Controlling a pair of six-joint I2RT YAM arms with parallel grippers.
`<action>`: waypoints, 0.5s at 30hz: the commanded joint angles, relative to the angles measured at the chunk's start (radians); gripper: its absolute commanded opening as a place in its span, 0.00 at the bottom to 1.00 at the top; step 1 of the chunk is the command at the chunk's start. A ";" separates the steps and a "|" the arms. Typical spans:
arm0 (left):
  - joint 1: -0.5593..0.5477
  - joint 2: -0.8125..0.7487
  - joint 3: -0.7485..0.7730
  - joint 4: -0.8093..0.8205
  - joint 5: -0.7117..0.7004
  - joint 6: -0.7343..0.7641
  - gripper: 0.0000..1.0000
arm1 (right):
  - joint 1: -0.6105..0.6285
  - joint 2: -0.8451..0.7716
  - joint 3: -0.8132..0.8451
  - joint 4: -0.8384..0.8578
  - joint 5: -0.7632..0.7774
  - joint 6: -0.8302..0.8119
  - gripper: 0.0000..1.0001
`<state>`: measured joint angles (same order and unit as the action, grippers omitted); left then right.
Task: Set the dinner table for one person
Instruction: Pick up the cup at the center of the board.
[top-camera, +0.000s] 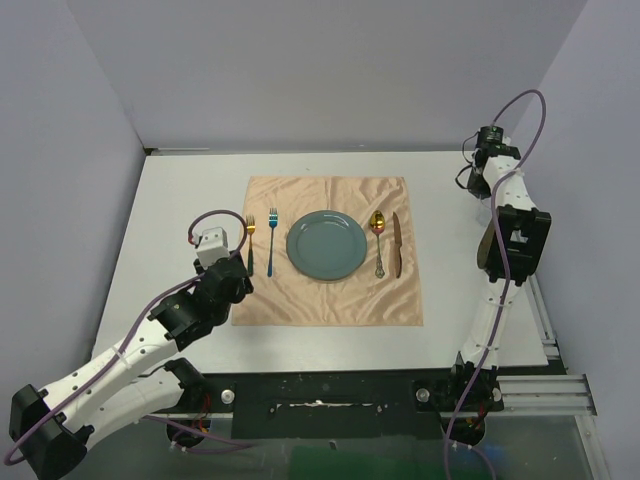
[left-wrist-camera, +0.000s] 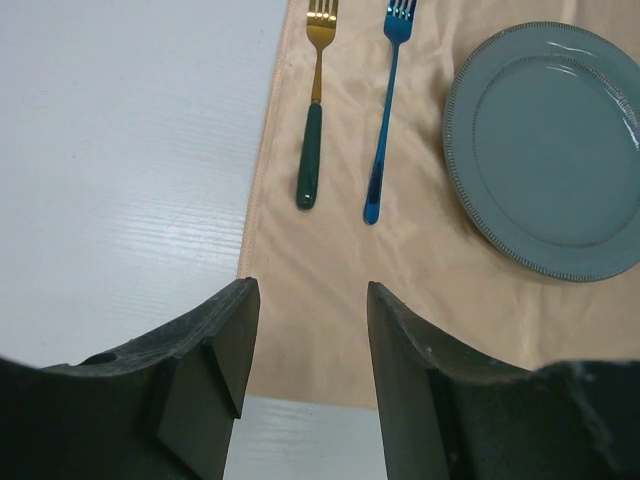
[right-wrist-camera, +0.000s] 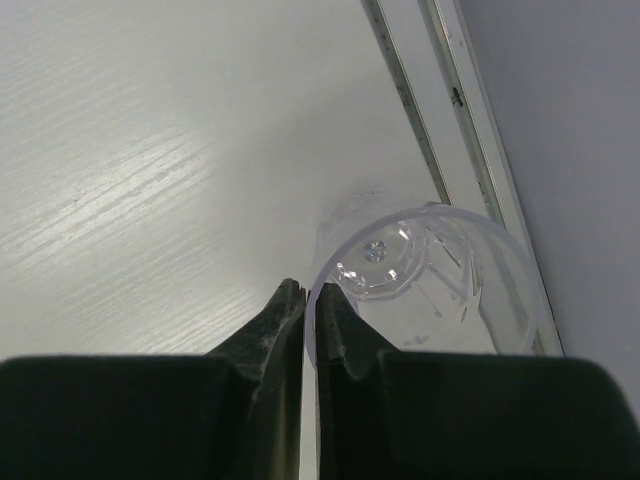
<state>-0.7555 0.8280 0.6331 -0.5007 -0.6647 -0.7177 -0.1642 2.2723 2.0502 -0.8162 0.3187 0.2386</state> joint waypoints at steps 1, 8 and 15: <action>0.010 -0.002 0.028 0.063 0.005 0.013 0.45 | -0.006 -0.018 0.013 0.023 -0.036 -0.007 0.00; 0.016 0.013 0.028 0.067 0.011 0.014 0.45 | 0.012 -0.102 -0.023 0.144 -0.200 0.009 0.00; 0.019 0.014 0.030 0.059 0.017 0.016 0.45 | 0.082 -0.111 0.042 0.186 -0.307 0.026 0.00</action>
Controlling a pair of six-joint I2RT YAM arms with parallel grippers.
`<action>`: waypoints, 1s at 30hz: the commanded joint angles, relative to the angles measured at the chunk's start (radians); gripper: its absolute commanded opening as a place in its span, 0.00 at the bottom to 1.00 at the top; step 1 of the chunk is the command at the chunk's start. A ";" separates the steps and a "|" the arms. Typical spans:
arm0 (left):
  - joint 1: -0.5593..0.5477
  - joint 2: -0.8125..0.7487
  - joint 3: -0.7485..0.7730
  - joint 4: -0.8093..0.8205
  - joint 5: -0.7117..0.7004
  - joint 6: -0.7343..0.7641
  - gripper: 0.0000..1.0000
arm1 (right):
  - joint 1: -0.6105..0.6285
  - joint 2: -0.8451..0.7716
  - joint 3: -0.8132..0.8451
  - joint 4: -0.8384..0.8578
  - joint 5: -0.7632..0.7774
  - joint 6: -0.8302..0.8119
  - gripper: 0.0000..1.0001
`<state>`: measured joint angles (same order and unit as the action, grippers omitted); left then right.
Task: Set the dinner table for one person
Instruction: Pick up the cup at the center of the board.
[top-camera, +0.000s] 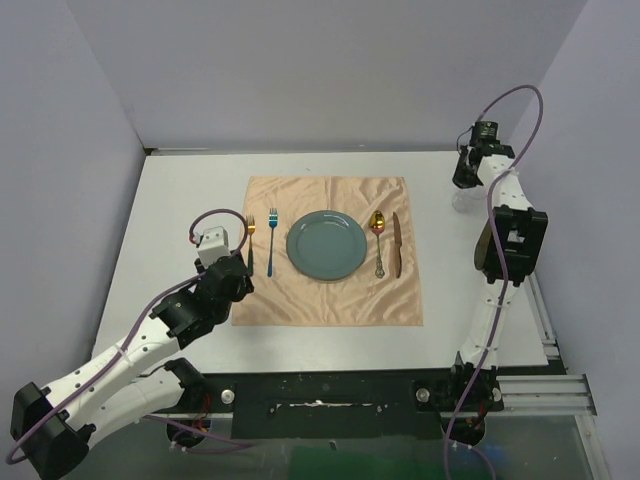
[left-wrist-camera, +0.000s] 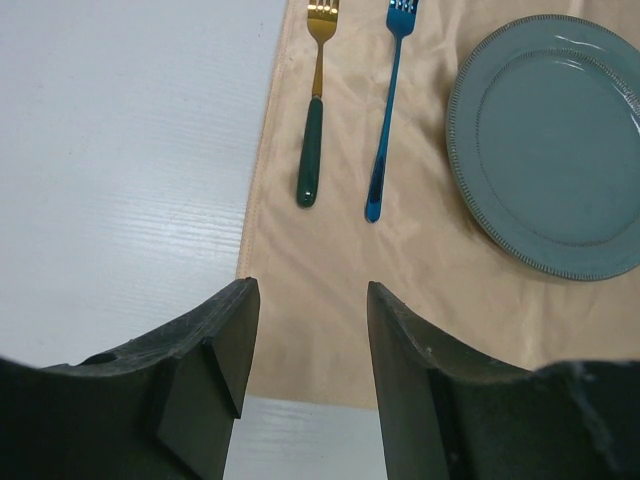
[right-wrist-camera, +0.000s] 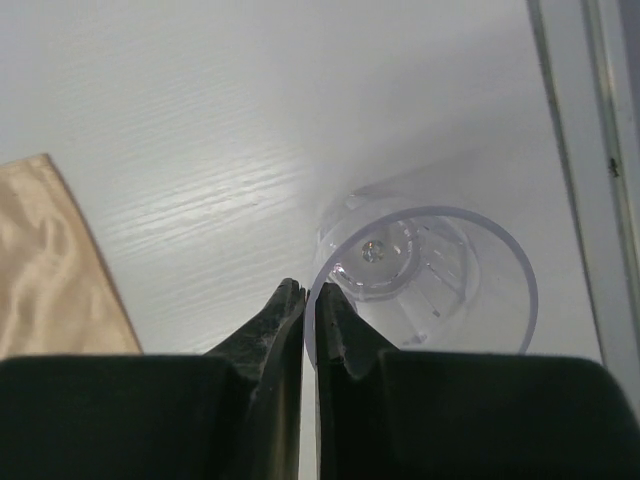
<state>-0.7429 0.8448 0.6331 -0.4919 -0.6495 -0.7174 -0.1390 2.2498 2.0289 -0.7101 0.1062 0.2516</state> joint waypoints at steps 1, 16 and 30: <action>0.007 -0.004 0.032 0.047 0.001 0.015 0.45 | 0.071 -0.085 0.078 0.083 -0.095 0.009 0.00; 0.008 -0.049 0.042 0.010 -0.008 0.007 0.45 | 0.221 0.010 0.207 0.154 -0.180 -0.097 0.00; 0.008 -0.047 0.053 -0.019 -0.014 -0.005 0.45 | 0.267 0.128 0.273 0.244 -0.317 -0.177 0.00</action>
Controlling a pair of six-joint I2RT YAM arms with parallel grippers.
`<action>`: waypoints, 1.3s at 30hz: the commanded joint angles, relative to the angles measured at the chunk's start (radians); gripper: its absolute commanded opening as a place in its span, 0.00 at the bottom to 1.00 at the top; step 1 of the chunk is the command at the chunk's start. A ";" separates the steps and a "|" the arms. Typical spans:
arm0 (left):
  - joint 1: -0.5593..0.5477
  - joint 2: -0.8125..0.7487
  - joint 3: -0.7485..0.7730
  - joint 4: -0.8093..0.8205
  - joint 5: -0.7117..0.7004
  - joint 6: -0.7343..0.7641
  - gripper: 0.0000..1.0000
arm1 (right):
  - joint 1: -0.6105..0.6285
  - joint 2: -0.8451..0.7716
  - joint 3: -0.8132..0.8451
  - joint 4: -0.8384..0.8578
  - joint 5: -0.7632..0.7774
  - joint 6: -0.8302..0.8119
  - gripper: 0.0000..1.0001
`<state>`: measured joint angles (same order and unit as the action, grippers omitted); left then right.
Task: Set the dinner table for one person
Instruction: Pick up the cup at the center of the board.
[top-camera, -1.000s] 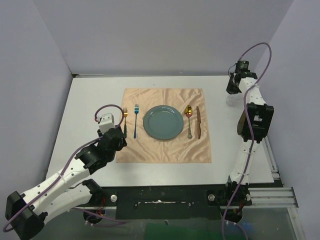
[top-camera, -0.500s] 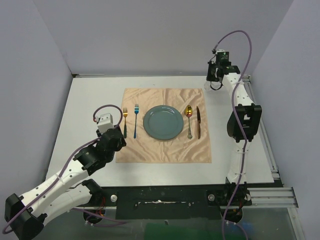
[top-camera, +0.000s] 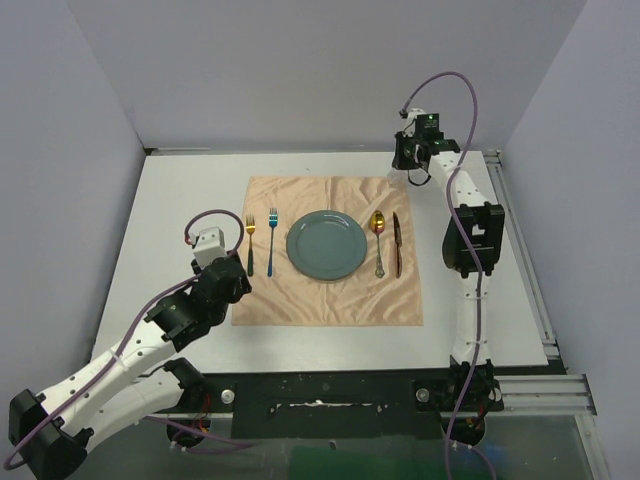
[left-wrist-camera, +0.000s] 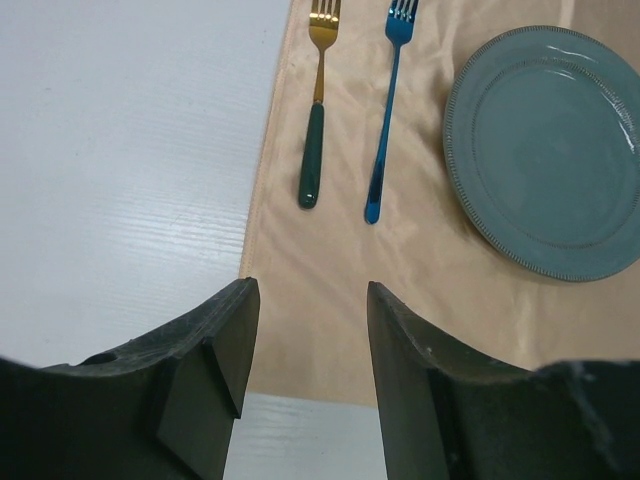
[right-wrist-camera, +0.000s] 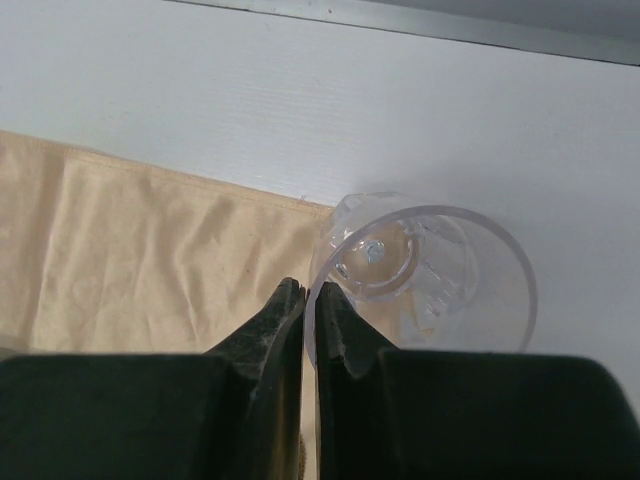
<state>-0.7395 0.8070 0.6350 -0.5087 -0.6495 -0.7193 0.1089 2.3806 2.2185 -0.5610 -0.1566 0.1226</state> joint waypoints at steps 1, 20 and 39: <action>0.005 -0.009 0.051 -0.004 -0.015 -0.004 0.45 | 0.022 0.009 0.099 0.093 -0.057 -0.052 0.00; 0.008 0.009 0.030 0.004 0.001 -0.019 0.45 | 0.026 0.037 0.207 -0.003 -0.131 -0.090 0.00; 0.008 -0.051 -0.008 0.019 0.049 -0.027 0.45 | 0.085 0.005 0.190 -0.222 -0.025 -0.187 0.00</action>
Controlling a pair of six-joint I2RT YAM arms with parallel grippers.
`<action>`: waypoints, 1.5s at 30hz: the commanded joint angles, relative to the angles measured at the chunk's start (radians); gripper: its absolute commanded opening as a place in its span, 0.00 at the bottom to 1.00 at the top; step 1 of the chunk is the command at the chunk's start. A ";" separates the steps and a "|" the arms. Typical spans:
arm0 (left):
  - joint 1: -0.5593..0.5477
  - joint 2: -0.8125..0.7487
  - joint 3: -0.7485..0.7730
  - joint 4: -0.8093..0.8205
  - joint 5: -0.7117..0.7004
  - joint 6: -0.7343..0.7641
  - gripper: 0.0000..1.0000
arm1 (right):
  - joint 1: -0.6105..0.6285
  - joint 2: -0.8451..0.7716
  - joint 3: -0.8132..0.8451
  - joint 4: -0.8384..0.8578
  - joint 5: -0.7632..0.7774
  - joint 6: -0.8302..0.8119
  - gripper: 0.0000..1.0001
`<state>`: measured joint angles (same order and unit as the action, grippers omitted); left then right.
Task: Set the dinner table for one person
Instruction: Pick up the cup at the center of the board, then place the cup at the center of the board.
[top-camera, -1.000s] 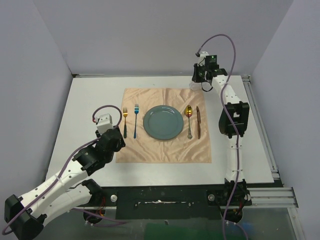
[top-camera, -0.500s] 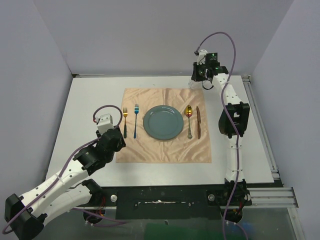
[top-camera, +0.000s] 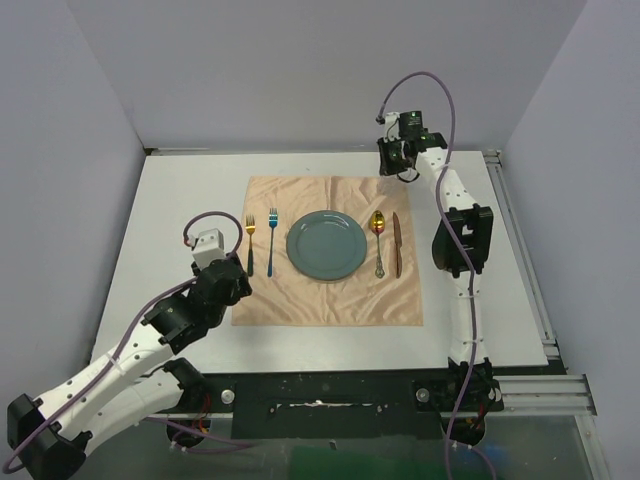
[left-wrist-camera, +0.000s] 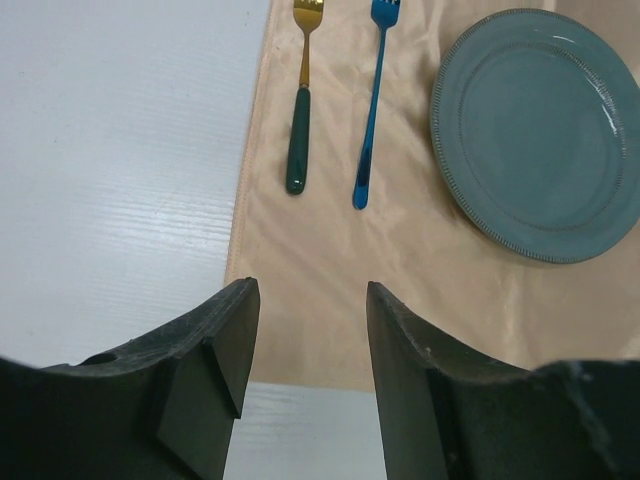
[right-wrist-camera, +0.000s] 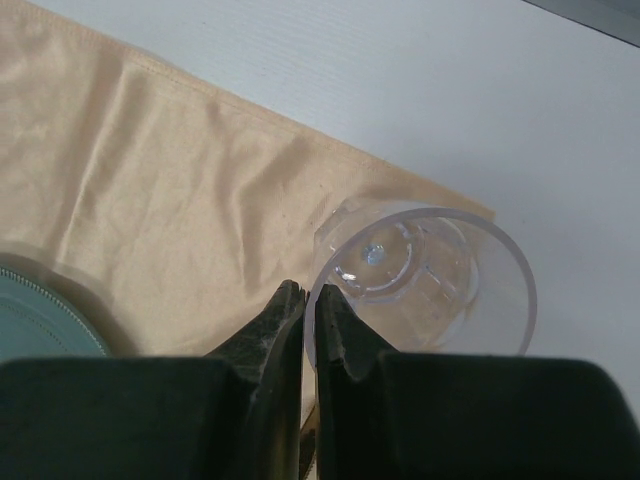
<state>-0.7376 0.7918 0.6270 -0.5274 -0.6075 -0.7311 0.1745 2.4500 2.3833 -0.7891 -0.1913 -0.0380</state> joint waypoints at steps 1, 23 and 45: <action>0.005 -0.041 -0.001 0.038 0.006 -0.016 0.45 | 0.025 -0.064 0.017 0.015 0.015 -0.034 0.00; 0.006 -0.020 0.027 0.007 -0.022 -0.013 0.45 | 0.069 0.050 0.018 0.234 0.251 -0.181 0.00; 0.006 0.029 0.027 0.003 -0.022 -0.019 0.45 | -0.024 0.035 0.030 0.331 0.046 -0.015 0.00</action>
<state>-0.7376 0.8200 0.6270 -0.5449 -0.6159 -0.7475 0.1478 2.5195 2.3764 -0.5240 -0.0895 -0.0792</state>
